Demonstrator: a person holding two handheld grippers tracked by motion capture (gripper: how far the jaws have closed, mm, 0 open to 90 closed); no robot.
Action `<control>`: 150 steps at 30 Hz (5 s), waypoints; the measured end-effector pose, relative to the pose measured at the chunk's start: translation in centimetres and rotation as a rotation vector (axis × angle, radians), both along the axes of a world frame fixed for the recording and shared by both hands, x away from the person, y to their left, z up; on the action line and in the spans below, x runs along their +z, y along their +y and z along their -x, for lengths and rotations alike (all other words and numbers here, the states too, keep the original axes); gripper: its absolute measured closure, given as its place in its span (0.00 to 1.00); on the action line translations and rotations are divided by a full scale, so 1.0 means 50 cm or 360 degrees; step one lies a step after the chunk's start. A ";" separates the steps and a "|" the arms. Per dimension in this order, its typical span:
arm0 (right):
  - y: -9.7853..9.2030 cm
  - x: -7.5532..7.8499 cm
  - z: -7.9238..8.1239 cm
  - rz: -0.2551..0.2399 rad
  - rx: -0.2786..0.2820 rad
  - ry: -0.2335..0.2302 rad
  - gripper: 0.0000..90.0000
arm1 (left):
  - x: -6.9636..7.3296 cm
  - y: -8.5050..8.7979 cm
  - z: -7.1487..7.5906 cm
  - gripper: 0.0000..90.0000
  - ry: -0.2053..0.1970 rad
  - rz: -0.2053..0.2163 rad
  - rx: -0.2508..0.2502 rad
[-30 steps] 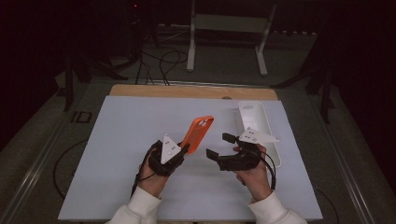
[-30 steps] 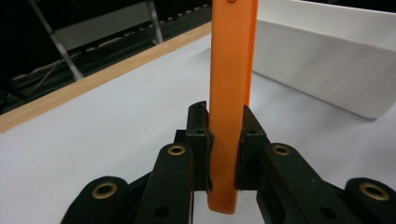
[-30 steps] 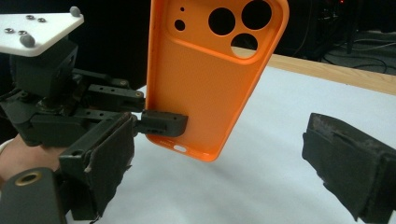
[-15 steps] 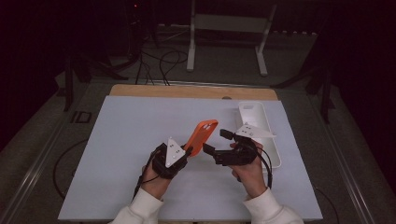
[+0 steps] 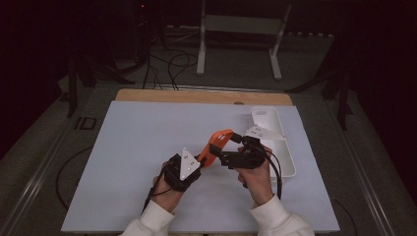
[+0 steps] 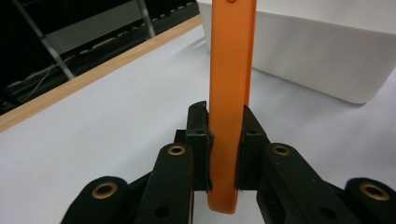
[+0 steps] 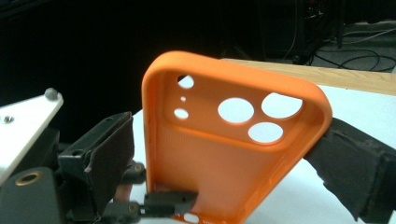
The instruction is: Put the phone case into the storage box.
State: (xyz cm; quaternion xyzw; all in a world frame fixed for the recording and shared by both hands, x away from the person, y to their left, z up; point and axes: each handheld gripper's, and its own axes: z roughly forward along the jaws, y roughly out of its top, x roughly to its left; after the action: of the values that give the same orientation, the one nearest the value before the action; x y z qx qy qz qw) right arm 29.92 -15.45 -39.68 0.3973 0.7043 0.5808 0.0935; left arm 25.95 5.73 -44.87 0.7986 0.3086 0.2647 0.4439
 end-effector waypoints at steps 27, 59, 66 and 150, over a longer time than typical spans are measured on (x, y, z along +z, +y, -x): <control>0.008 0.000 -0.002 -0.0033 -0.0082 0.0041 0.18 | -0.018 -0.021 0.010 0.87 0.0038 -0.0017 -0.0082; 0.013 -0.003 0.000 -0.0004 -0.0081 0.0035 0.18 | -0.002 -0.004 -0.001 0.07 0.0132 0.0139 -0.0055; 0.016 -0.004 0.001 0.0000 -0.0080 0.0034 0.18 | 0.001 0.001 -0.002 0.02 0.0127 0.0158 -0.0066; 0.001 0.005 -0.018 0.0044 -0.0144 0.0002 0.18 | -0.003 0.268 0.026 0.01 -0.0013 0.0219 0.0179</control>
State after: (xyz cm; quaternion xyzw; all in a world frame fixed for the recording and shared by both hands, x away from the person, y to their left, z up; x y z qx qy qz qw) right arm 30.82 -15.42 -39.42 0.4277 0.6937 0.5660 0.1246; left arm 24.66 19.15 -45.01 0.7464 0.3687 0.2706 0.4835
